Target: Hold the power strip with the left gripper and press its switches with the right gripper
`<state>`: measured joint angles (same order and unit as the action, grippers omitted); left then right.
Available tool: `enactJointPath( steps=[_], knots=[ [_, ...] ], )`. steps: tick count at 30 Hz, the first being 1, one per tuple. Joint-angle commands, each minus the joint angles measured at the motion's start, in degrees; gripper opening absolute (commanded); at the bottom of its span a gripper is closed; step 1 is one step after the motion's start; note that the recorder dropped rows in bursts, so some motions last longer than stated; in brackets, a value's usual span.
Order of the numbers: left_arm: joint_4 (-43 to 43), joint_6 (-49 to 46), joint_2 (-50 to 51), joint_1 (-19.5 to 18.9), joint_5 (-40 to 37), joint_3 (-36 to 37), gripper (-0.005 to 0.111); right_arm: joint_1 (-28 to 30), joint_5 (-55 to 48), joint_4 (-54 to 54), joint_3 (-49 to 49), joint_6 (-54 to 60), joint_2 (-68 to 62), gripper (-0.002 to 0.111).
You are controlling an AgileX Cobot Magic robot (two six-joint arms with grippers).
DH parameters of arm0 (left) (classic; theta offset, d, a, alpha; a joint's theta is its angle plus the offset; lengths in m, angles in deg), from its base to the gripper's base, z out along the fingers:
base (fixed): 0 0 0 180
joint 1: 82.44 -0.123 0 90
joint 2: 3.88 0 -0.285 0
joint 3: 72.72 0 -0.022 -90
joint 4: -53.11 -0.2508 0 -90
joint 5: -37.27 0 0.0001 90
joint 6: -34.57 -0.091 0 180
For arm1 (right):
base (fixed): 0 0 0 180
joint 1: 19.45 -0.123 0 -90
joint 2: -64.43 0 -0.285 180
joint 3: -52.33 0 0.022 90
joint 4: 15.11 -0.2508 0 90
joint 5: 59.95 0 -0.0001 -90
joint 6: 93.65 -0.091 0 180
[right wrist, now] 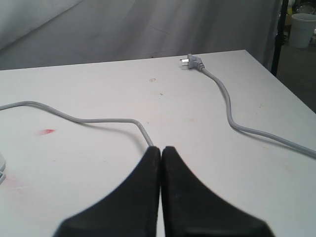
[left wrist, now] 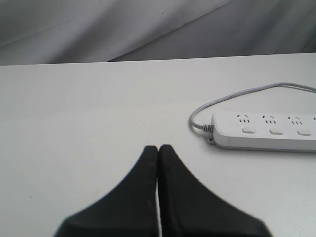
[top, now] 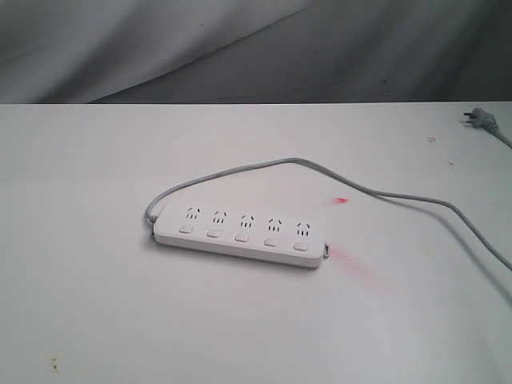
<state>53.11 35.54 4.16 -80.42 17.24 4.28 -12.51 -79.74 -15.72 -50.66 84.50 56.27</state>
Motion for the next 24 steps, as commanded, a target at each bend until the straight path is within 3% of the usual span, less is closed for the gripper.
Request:
enactJointPath(
  steps=[1, 19, 24],
  knots=[
    [0.00, 0.29, -0.25, 0.26, 0.31, 0.22, 0.000, 0.28, 0.25, 0.60, 0.20, 0.06, 0.37, 0.000],
    [1.90, 0.29, -0.25, 0.26, -0.53, 0.22, 0.000, 0.28, 0.25, 0.60, 0.20, 0.06, 0.37, 0.000],
    [4.28, -4.80, -0.25, 0.26, -2.05, -4.19, 0.000, 0.28, 0.25, 0.60, 0.20, 0.06, 0.37, 0.000]
  ],
)
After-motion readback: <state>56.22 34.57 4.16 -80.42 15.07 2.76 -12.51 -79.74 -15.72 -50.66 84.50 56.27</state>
